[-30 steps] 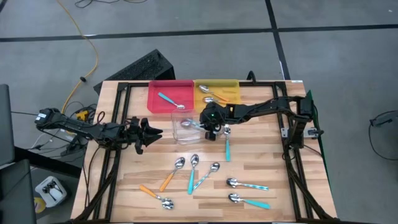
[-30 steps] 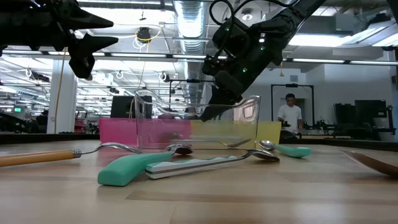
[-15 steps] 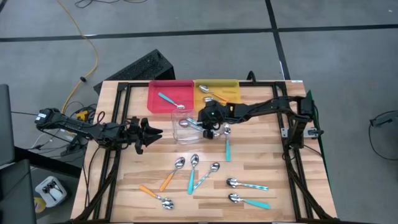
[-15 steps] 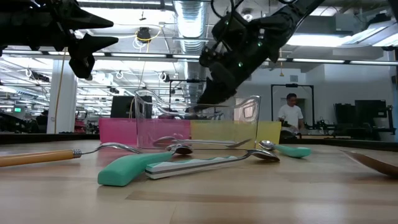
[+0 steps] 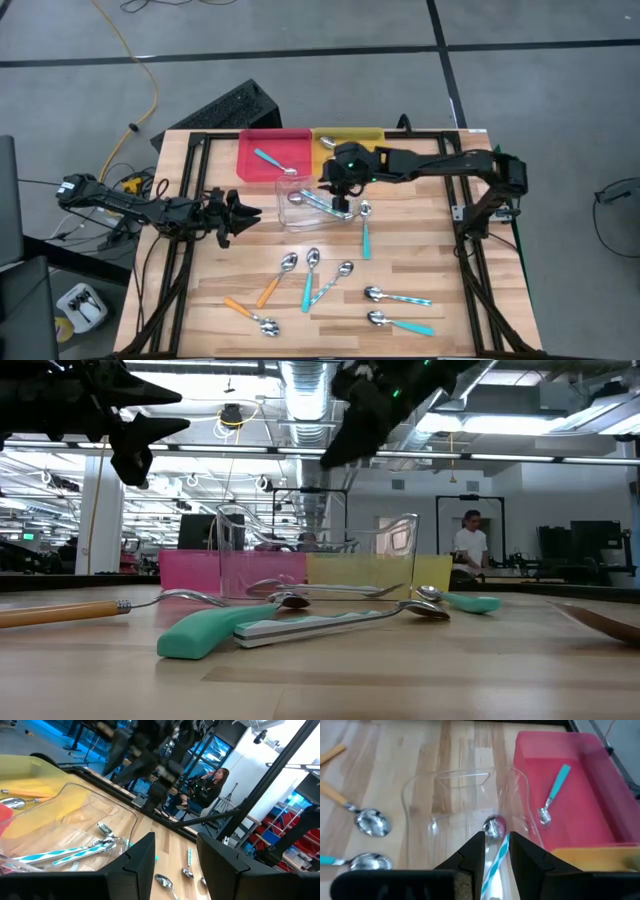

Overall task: Sort silverware by color (type)
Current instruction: Put the light green spoon into the red bin

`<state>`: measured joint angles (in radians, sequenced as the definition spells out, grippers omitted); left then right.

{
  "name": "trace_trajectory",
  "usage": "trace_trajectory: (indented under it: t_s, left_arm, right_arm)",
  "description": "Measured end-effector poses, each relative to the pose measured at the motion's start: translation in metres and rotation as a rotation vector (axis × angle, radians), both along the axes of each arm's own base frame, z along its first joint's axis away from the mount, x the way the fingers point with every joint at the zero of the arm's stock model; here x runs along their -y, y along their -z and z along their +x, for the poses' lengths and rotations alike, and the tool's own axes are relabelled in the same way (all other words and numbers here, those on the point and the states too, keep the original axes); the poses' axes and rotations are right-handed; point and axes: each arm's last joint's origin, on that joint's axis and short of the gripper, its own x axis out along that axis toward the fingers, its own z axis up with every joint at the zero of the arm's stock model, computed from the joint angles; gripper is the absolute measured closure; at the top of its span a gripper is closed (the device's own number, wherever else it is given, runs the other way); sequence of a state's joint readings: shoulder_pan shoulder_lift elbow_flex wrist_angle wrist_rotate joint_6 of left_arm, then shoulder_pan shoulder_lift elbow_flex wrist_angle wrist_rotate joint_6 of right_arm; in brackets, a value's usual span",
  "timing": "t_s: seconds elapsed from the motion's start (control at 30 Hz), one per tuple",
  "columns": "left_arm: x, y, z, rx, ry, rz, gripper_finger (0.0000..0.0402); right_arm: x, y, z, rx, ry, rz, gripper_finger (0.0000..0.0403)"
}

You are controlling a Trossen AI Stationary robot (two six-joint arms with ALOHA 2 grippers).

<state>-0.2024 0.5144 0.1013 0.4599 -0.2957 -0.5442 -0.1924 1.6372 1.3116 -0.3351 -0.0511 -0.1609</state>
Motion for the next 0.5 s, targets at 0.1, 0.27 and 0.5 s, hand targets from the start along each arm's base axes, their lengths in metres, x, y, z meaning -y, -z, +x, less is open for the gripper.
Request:
trace_trajectory:
  t_s: [0.1, 0.27, 0.5]
  left_arm:
    - [0.0, 0.0, 0.0, -0.001, -0.001, 0.0, 0.0271]
    - [0.0, 0.0, 0.0, -0.001, -0.007, 0.0, 0.0271]
    - [0.0, 0.001, 0.0, -0.008, -0.015, 0.002, 0.0271]
  right_arm:
    - [-0.002, -0.024, -0.016, 0.038, 0.008, -0.012, 0.029]
    - [-0.006, -0.056, -0.05, 0.057, 0.052, -0.05, 0.029]
    - [-0.016, -0.087, -0.104, 0.04, 0.127, -0.029, 0.029]
